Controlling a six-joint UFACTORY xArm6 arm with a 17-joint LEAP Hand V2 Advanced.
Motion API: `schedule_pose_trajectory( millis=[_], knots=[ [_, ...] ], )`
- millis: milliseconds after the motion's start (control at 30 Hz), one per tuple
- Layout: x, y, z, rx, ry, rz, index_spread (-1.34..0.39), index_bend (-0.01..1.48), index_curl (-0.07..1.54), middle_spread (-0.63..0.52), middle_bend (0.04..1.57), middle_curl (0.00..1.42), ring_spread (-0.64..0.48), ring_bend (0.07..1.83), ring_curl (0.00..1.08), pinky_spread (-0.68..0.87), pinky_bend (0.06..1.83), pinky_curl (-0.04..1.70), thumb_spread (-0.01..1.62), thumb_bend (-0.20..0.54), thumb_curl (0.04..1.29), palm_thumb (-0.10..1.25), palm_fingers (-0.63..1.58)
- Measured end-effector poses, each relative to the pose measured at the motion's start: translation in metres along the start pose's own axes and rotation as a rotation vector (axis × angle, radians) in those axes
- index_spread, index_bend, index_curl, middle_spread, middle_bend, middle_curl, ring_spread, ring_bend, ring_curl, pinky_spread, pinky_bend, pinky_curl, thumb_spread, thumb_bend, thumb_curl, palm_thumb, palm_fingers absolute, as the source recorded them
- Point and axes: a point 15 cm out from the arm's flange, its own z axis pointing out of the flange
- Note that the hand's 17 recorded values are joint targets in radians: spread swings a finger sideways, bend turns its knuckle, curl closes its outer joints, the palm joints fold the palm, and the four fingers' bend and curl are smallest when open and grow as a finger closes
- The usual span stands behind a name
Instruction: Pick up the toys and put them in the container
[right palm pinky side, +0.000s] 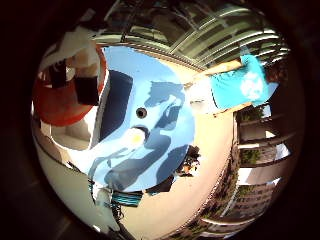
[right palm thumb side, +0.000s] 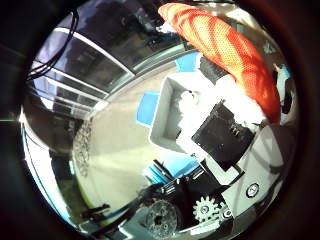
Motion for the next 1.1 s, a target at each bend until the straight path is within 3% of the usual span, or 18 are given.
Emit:
schedule_pose_trajectory(
  millis=[233,400,467,500,533,567,600,633,767,900,1100],
  knots=[
    [-0.052,-0.029,0.097,-0.136,-0.044,-0.021,-0.90,0.84,0.52,-0.22,1.26,1.08,-0.12,1.53,0.82,0.13,1.64,0.76,1.10,-0.017,0.70,0.97,0.83],
    [-0.056,-0.034,0.140,-0.190,-0.047,0.017,-0.90,0.88,0.62,-0.22,1.27,1.08,-0.11,1.52,0.82,0.12,1.61,0.79,1.13,-0.044,0.67,0.83,0.76],
    [-0.053,-0.029,0.151,-0.226,-0.048,0.024,-0.82,0.86,0.64,-0.20,1.18,1.01,-0.06,1.43,0.75,0.17,1.53,0.74,1.14,-0.062,0.63,0.77,0.77],
    [-0.052,-0.026,0.153,-0.238,-0.049,0.025,-0.78,0.80,0.62,-0.19,1.15,0.98,-0.05,1.40,0.74,0.19,1.51,0.74,1.14,-0.063,0.62,0.75,0.69],
    [-0.052,-0.021,0.156,-0.262,-0.050,0.028,-0.60,0.66,0.63,-0.17,0.90,0.89,0.03,1.30,0.74,0.24,1.53,0.77,1.14,-0.058,0.59,0.70,0.12],
    [-0.052,-0.013,0.158,-0.294,-0.053,0.027,-0.53,0.63,0.62,-0.14,0.75,0.82,0.08,1.19,0.69,0.27,1.48,0.75,1.14,-0.054,0.57,0.68,-0.12],
    [-0.051,-0.005,0.160,-0.331,-0.057,0.025,-0.50,0.61,0.60,-0.12,0.68,0.78,0.11,1.12,0.65,0.29,1.43,0.72,1.14,-0.051,0.56,0.67,-0.18],
    [-0.049,0.002,0.162,-0.357,-0.060,0.022,-0.45,0.52,0.52,-0.07,0.52,0.68,0.17,0.93,0.54,0.32,1.30,0.64,1.14,-0.053,0.53,0.64,-0.27],
    [-0.035,0.008,0.158,-0.368,-0.072,-0.005,-0.42,0.33,0.42,0.02,0.30,0.54,0.25,0.69,0.40,0.38,1.12,0.52,1.14,-0.041,0.47,0.61,-0.23],
    [-0.014,0.010,0.138,-0.330,-0.068,0.015,-0.41,0.21,0.37,0.06,0.18,0.46,0.29,0.58,0.34,0.43,1.00,0.45,1.13,-0.037,0.43,0.59,-0.13],
    [0.044,0.027,0.083,-0.245,-0.045,0.095,-0.33,0.15,0.32,0.10,0.17,0.40,0.31,0.52,0.32,0.46,0.91,0.39,1.13,-0.031,0.39,0.58,-0.04]
  ],
)
